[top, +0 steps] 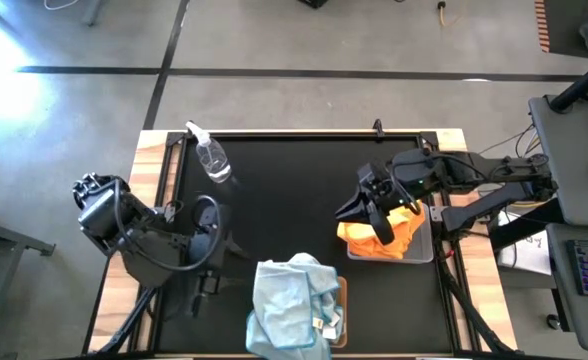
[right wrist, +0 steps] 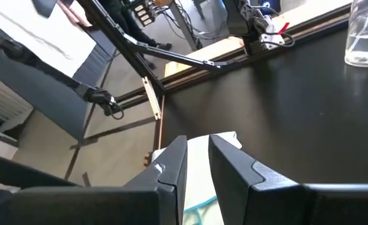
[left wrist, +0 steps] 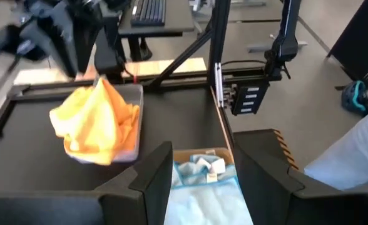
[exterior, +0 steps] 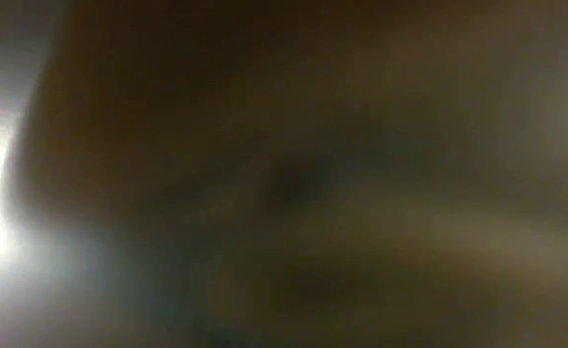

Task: Sort microfiber towel by color & place in baskets
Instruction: Return to Home Position

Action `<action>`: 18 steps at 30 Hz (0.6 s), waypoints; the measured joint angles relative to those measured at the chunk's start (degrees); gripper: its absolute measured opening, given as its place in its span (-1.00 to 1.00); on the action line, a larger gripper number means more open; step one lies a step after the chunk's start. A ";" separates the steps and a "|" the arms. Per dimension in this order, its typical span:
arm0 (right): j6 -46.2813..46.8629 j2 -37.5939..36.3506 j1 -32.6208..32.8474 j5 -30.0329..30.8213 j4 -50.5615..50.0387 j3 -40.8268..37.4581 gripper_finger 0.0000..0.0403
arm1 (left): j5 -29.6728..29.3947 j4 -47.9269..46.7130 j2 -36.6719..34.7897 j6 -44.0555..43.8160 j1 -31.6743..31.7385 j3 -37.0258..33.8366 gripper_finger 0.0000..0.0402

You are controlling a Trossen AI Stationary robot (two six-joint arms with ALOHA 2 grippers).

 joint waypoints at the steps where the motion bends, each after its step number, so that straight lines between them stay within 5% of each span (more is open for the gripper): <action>1: -0.54 -0.02 0.00 -0.11 -0.09 0.00 -0.71 | -0.02 -0.92 -0.49 -1.38 -0.16 0.00 -0.23; 18: -5.26 -0.64 0.00 -1.76 -1.61 -0.87 -0.71 | -1.57 -11.81 -4.71 -8.27 -1.26 0.02 -0.23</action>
